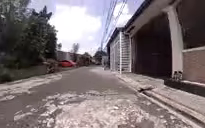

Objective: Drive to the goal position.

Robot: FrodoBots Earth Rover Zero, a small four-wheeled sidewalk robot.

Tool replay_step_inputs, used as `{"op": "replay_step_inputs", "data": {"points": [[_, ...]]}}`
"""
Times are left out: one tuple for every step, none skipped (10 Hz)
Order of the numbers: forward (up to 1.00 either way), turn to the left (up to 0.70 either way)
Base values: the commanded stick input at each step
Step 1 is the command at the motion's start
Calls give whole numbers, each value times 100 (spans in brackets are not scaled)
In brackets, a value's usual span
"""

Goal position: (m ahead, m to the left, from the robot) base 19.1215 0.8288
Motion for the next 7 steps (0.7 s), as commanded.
{"op": "replay_step_inputs", "data": {"points": [[100,27],[100,27],[100,16],[100,0],[100,0],[100,0],[100,0]]}}
